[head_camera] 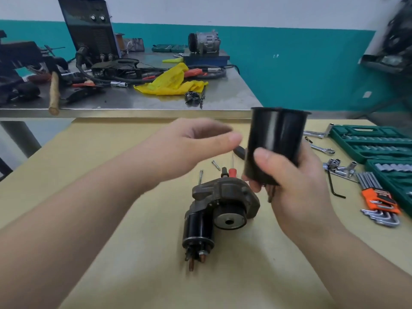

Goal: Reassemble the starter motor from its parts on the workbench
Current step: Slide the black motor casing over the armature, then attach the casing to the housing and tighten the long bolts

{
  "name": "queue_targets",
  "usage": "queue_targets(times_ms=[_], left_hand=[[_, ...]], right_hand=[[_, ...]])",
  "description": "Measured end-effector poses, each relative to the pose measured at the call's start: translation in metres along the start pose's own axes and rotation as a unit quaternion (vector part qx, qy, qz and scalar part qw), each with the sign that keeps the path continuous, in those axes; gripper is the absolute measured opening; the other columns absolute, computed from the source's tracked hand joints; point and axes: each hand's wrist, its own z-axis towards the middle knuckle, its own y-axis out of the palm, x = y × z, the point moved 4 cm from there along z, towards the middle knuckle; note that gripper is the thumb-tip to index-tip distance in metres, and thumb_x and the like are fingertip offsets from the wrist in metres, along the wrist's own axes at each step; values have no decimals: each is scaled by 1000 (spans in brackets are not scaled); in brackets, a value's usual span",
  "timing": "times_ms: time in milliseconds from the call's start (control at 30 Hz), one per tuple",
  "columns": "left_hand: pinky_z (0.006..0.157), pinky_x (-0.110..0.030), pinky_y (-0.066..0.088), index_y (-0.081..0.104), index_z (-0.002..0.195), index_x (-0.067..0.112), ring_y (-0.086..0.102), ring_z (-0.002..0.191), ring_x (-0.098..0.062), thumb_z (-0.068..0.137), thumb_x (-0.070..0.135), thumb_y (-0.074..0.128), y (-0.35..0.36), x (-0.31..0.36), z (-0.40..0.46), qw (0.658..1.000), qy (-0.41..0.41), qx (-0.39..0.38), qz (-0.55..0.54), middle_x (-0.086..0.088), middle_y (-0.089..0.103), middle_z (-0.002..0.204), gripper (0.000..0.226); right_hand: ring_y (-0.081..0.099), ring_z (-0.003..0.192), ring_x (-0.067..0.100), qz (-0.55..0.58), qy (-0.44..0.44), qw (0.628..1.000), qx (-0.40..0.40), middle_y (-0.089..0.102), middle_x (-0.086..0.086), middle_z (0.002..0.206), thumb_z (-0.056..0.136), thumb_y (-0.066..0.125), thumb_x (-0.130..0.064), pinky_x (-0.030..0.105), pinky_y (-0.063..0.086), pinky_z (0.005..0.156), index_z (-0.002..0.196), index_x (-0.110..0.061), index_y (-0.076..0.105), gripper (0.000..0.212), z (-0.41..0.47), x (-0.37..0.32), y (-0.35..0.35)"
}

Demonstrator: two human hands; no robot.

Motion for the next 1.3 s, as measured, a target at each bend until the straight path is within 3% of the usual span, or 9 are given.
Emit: queue_targets(times_ms=[67, 200, 333, 400, 567, 700, 933, 1100, 1300], left_hand=[[81, -27, 52, 77, 108, 54, 70, 98, 11, 71, 93, 67, 1, -28, 12, 994, -85, -30, 63, 31, 76, 106, 55], [102, -33, 55, 77, 115, 41, 72, 109, -6, 63, 87, 70, 21, -68, 28, 984, -135, -102, 46, 20, 78, 113, 69], [72, -28, 50, 68, 117, 20, 65, 87, -17, 58, 78, 88, 34, -80, 37, 976, -161, -131, -60, -1, 71, 100, 86], [66, -23, 52, 67, 112, 18, 69, 83, -13, 47, 81, 93, 41, -84, 36, 965, -178, -173, -86, 4, 74, 94, 94], [98, -28, 55, 68, 133, 18, 72, 123, -21, 69, 69, 90, 52, -86, 27, 936, -172, -279, -127, -3, 76, 132, 85], [98, -32, 55, 65, 140, 15, 71, 126, -28, 79, 46, 81, 57, -90, 23, 943, -188, -232, -145, -8, 74, 137, 71], [91, -42, 59, 68, 135, 6, 73, 113, -38, 73, 42, 83, 43, -109, -9, 937, -191, -69, -285, -23, 73, 131, 72], [79, -39, 65, 85, 109, 13, 78, 86, -27, 74, 38, 77, 34, -122, -36, 843, -186, 100, -495, -15, 79, 109, 44], [93, -44, 62, 63, 149, 8, 72, 112, -32, 93, 71, 62, 21, -117, -44, 701, -142, 115, -689, -22, 63, 148, 84]], right_hand=[[63, 65, 37, 38, 20, 999, -5, 67, 15, 84, 80, 75, -33, 40, 45, 48, 104, -10, 64, 35, 8, 8, -14], [61, 66, 38, 42, 54, 997, -19, 62, 22, 90, 80, 72, -34, 34, 42, 48, 112, 2, 59, 49, 25, 27, -32], [60, 62, 36, 60, 102, 993, 0, 62, 21, 88, 76, 76, -35, 34, 39, 48, 106, -3, 62, 47, 31, 46, -38], [60, 60, 35, 74, 119, 990, 6, 62, 22, 86, 75, 77, -37, 33, 38, 47, 106, -2, 64, 48, 31, 52, -38], [60, 58, 33, 95, 134, 986, 7, 63, 21, 84, 75, 75, -38, 31, 37, 45, 114, 13, 57, 67, 31, 57, -35], [60, 59, 33, 85, 135, 987, 4, 64, 21, 81, 75, 74, -39, 30, 39, 45, 119, 13, 56, 71, 27, 56, -32], [60, 60, 34, 86, 144, 986, 3, 67, 19, 80, 76, 74, -39, 30, 40, 45, 122, 11, 57, 71, 26, 53, -31], [60, 62, 34, 82, 176, 981, -6, 67, 22, 82, 86, 68, -32, 33, 38, 47, 123, 12, 56, 59, 23, 56, -27], [61, 73, 39, 188, 274, 934, -132, 66, 28, 103, 86, 60, -30, 36, 39, 54, 120, 5, 66, 49, 8, 58, -8]])
